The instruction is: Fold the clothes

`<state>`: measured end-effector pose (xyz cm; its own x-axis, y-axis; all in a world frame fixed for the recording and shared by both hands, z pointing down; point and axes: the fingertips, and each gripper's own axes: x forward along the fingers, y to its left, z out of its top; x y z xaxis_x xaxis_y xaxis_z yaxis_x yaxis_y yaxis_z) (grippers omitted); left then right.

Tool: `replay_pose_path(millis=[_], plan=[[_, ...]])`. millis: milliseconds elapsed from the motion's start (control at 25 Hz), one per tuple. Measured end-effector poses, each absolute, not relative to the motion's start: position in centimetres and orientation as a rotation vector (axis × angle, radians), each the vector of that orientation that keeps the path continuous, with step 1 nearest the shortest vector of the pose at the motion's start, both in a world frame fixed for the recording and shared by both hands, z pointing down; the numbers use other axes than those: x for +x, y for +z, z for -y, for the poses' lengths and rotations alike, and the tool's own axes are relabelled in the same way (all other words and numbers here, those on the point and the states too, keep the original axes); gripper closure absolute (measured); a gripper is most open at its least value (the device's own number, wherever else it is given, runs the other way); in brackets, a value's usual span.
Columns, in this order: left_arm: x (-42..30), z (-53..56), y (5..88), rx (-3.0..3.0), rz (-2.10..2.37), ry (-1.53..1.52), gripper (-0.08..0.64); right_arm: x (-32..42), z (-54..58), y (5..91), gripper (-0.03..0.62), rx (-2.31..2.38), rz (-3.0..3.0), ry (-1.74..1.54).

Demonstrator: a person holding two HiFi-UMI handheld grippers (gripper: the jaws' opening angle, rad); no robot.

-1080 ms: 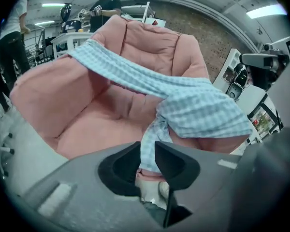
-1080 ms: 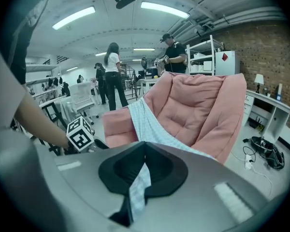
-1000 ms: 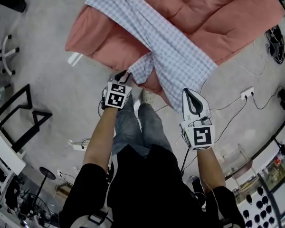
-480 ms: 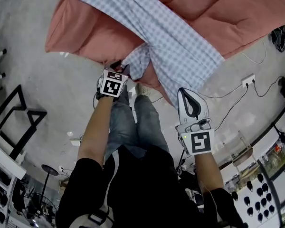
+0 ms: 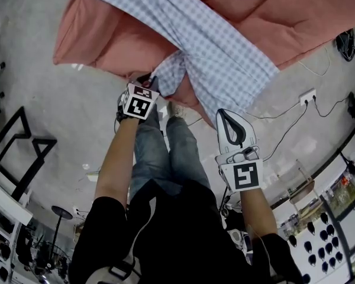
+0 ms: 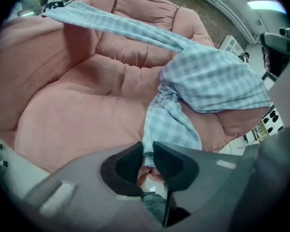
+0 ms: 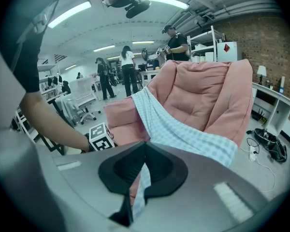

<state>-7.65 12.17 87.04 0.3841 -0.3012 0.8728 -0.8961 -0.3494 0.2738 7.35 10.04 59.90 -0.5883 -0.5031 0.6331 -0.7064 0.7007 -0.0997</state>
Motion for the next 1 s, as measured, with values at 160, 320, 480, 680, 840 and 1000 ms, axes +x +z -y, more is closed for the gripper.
replay_pose_path(millis=[160,320,480,680,840,1000], plan=[[-8.0,-11.8,85.3,1.875,1.069,0.920,0.526,7.2,-10.1,59.5,0.588,0.916,2.323,0.472],[-7.9,-11.5,82.8,1.923,1.108,0.899,0.531,7.3,-9.9,59.1,0.588,0.894,2.324,0.444],[-9.4,-12.3,79.1,1.951,1.168,0.885,0.532,6.5,-9.9,57.8,0.588,0.875,2.333,0.421],[-13.8,-12.5,72.8,1.925,1.282,0.852,0.534,5.4,-9.7,55.5,0.588,0.813,2.354,0.358],[-18.0,-13.0,67.3,1.877,1.348,0.816,0.534,3.7,-9.0,53.0,0.588,0.776,2.376,0.309],[-21.7,-13.3,62.0,1.862,1.421,0.811,0.534,2.0,-8.5,50.2,0.588,0.739,2.395,0.278]])
